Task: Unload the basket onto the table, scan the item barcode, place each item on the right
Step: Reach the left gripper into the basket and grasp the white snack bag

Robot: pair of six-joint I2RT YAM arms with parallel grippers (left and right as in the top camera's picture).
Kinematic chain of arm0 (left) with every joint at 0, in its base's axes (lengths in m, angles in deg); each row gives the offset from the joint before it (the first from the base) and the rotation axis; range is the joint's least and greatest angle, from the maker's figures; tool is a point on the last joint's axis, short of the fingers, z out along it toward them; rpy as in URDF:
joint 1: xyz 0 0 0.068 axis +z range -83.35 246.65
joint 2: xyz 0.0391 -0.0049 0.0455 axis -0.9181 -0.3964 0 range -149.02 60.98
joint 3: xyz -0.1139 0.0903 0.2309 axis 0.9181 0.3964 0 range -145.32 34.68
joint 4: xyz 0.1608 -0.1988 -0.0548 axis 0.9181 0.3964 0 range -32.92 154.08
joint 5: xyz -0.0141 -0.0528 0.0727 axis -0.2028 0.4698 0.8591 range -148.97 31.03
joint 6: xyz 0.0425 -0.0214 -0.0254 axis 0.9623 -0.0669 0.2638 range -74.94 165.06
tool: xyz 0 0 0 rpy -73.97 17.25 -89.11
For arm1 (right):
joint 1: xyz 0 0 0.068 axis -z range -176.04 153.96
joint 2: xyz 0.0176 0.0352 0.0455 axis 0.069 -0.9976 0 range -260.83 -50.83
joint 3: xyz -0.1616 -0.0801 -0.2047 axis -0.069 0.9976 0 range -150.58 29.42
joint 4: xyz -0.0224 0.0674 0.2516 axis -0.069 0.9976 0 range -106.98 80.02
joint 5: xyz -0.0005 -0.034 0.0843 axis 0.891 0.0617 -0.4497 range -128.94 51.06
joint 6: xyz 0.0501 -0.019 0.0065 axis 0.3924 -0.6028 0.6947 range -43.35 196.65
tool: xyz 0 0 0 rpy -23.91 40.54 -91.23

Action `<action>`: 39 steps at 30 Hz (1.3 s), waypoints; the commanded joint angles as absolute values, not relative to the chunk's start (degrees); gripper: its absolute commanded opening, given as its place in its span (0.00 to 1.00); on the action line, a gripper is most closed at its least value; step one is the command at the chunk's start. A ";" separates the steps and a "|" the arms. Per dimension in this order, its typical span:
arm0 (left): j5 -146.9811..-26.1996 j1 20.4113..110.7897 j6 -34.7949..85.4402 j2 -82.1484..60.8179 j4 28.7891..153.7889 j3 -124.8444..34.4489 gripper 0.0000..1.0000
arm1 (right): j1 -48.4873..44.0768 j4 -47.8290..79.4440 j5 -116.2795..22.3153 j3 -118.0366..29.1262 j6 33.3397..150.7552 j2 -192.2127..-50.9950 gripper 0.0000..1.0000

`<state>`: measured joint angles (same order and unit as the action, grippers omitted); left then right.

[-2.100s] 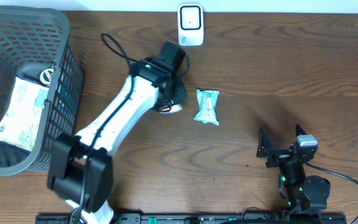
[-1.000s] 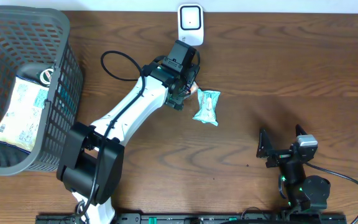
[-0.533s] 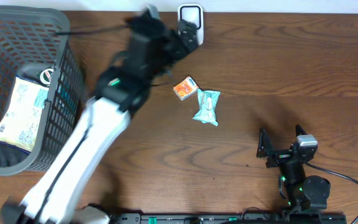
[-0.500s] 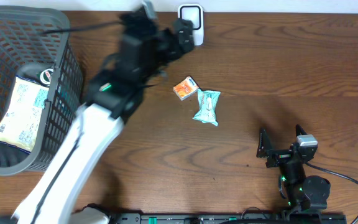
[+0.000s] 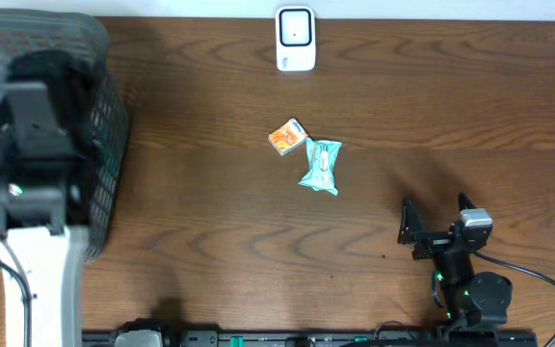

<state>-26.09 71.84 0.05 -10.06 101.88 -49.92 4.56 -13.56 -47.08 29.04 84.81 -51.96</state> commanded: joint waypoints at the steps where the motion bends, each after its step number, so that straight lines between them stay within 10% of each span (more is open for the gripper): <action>1: -32.43 82.00 -25.61 -14.94 105.83 -49.94 0.98 | 4.19 -13.34 -47.21 29.08 85.38 -52.04 0.99; 11: -57.37 97.30 -48.70 -34.04 107.10 -49.92 0.98 | 4.19 -13.34 -47.21 29.08 85.38 -52.04 0.99; 32: -51.79 99.53 -49.92 -54.83 98.75 -49.92 0.98 | 4.19 -13.34 -47.21 29.08 85.38 -52.04 0.99; 38: -52.03 99.53 -39.23 -58.35 99.02 -49.90 0.08 | 4.19 -13.34 -47.21 29.08 85.38 -52.04 0.99; 39: -52.12 99.53 -37.33 -58.35 99.15 -49.90 0.07 | 4.19 -13.34 -47.21 29.08 85.38 -52.04 0.99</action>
